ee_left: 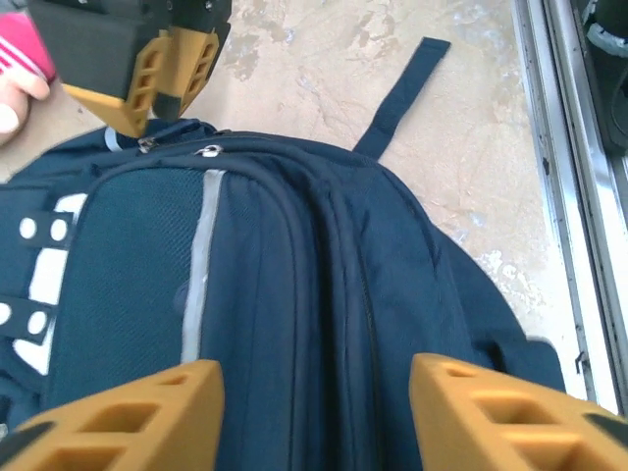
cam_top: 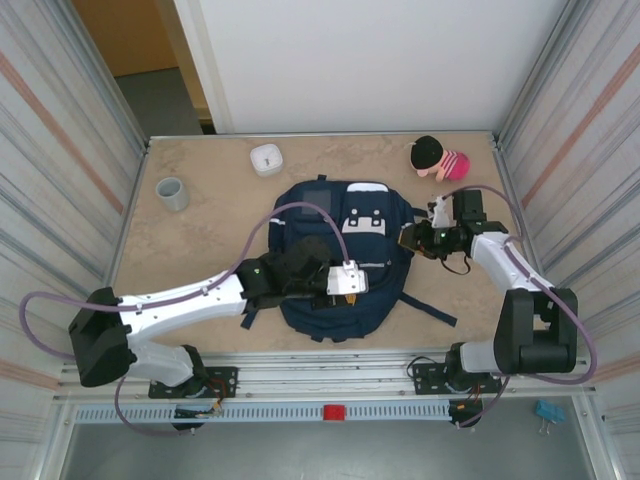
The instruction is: Pack the student bag
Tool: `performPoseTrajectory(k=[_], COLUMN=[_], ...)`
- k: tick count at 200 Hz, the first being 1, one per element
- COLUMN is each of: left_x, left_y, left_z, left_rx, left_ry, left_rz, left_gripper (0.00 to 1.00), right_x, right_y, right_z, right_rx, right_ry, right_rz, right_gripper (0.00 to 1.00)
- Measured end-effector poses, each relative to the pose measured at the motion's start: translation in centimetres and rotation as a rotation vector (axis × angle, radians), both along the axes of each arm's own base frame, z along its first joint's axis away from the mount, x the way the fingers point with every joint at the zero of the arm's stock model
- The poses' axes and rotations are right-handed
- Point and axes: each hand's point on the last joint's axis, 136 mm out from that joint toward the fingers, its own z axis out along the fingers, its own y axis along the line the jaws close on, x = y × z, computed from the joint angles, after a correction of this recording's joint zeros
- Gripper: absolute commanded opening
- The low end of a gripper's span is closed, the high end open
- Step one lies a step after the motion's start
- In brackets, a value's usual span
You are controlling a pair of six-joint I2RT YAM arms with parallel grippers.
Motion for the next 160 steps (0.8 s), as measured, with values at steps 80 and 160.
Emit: performPoseTrajectory(k=[80,160], left_x=[2.2,4.3], left_y=[4.8,5.3], left_z=[-1.7,-6.5], left_rx=[0.089,0.209], left_ry=[-0.031,0.002], left_rz=[0.129,0.159], left_gripper=[0.75,0.77], right_x=[-4.7,-11.9], right_y=[-0.3,2.9], right_z=[6.0,0.6], right_rx=[0.009,0.158], right_ry=[-0.192,0.02], right_rz=[-0.042,0.002], right_gripper=[0.63,0.64])
